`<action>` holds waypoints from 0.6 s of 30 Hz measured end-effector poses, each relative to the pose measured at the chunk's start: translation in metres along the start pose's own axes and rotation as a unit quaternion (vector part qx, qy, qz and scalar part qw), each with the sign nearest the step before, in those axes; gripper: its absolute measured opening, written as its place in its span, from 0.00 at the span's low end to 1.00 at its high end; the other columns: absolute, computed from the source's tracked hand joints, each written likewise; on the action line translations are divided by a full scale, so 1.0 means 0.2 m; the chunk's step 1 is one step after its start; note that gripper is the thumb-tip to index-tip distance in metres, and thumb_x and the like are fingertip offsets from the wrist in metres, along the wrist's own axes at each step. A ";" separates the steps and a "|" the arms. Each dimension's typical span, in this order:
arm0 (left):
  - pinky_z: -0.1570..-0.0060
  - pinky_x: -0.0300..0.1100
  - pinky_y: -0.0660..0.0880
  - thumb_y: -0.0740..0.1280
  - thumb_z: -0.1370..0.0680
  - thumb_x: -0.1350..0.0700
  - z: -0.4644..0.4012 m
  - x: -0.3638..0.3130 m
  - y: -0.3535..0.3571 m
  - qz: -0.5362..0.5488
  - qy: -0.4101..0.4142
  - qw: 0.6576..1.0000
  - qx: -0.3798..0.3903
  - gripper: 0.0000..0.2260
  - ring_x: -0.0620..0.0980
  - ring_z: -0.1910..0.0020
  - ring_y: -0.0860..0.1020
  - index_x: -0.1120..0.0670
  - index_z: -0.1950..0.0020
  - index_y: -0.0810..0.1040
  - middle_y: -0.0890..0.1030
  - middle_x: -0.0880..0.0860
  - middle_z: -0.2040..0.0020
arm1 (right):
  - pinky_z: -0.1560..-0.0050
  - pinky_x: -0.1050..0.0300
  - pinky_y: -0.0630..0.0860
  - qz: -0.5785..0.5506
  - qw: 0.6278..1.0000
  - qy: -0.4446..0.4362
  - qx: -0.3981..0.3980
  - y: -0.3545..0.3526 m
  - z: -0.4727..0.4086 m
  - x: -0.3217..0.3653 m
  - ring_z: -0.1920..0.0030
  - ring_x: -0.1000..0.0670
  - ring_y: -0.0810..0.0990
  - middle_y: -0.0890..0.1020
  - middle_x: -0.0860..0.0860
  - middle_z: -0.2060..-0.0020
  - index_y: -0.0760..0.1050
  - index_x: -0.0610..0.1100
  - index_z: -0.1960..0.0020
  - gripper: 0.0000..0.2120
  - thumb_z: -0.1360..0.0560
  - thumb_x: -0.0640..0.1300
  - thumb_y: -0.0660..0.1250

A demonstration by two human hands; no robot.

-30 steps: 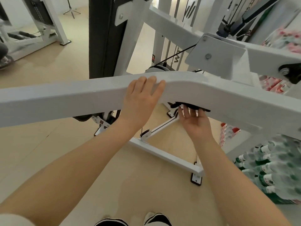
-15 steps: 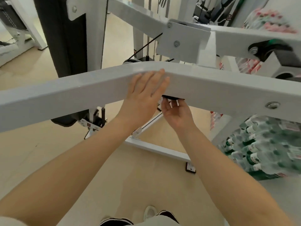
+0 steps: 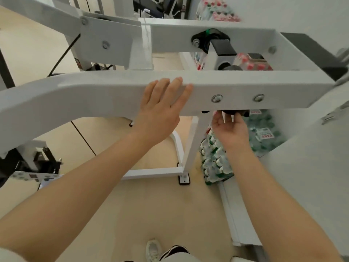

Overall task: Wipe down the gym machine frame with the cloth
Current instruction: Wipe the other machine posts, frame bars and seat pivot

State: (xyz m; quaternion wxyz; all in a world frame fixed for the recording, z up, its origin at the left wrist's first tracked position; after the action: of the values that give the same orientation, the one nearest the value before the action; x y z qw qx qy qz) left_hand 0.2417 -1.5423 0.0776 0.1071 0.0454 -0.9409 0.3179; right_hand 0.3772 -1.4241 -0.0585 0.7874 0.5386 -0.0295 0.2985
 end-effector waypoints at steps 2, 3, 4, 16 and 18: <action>0.38 0.54 0.62 0.64 0.33 0.64 0.01 0.00 0.00 0.007 0.010 1.000 0.007 0.26 0.58 0.40 0.66 0.57 0.34 0.72 0.71 0.58 0.36 | 0.55 0.57 0.72 0.002 1.000 0.011 -0.003 0.01 0.00 -0.02 0.57 0.50 0.76 0.76 0.50 0.59 0.72 0.43 0.57 0.08 0.22 0.44 0.59; 0.37 0.54 0.63 0.64 0.33 0.64 0.01 0.00 0.00 0.011 0.014 1.000 0.014 0.26 0.58 0.40 0.66 0.58 0.34 0.72 0.73 0.59 0.36 | 0.55 0.56 0.73 0.017 1.000 0.024 0.001 0.03 0.01 -0.08 0.57 0.50 0.76 0.77 0.50 0.59 0.72 0.43 0.58 0.08 0.22 0.45 0.59; 0.36 0.54 0.63 0.64 0.33 0.64 0.02 0.01 0.00 0.014 0.017 1.000 0.020 0.26 0.58 0.39 0.66 0.60 0.34 0.72 0.74 0.60 0.36 | 0.55 0.54 0.73 0.042 0.998 0.043 0.008 0.05 0.02 -0.16 0.56 0.50 0.77 0.77 0.50 0.58 0.71 0.44 0.58 0.08 0.22 0.44 0.59; 0.31 0.53 0.55 0.58 0.30 0.61 0.26 0.37 -0.14 -0.067 -0.083 0.992 0.074 0.26 0.58 0.31 0.63 0.58 0.31 0.65 0.69 0.61 0.31 | 0.52 0.55 0.75 0.092 0.985 0.128 0.075 0.23 0.03 -0.58 0.58 0.50 0.76 0.77 0.51 0.61 0.74 0.44 0.55 0.07 0.22 0.39 0.58; 0.32 0.54 0.55 0.60 0.31 0.61 0.36 0.48 -0.23 -0.112 -0.117 0.984 0.077 0.27 0.57 0.32 0.63 0.59 0.31 0.65 0.70 0.60 0.32 | 0.49 0.54 0.74 0.083 0.983 0.153 0.067 0.27 0.05 -0.66 0.58 0.50 0.76 0.78 0.51 0.64 0.74 0.44 0.58 0.11 0.22 0.38 0.56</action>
State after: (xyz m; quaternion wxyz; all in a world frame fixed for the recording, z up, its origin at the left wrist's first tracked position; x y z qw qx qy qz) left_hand 0.1423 -1.6243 0.0718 0.0272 0.1956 -0.9087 0.3678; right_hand 0.2455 -1.4781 -0.0585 0.7173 0.5338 0.0663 0.4430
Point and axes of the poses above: each hand's wrist, its own z-axis away from the middle knuckle, its own y-axis out of the palm, x = y × z, the point moved 9 cm from there along -z, towards the middle knuckle
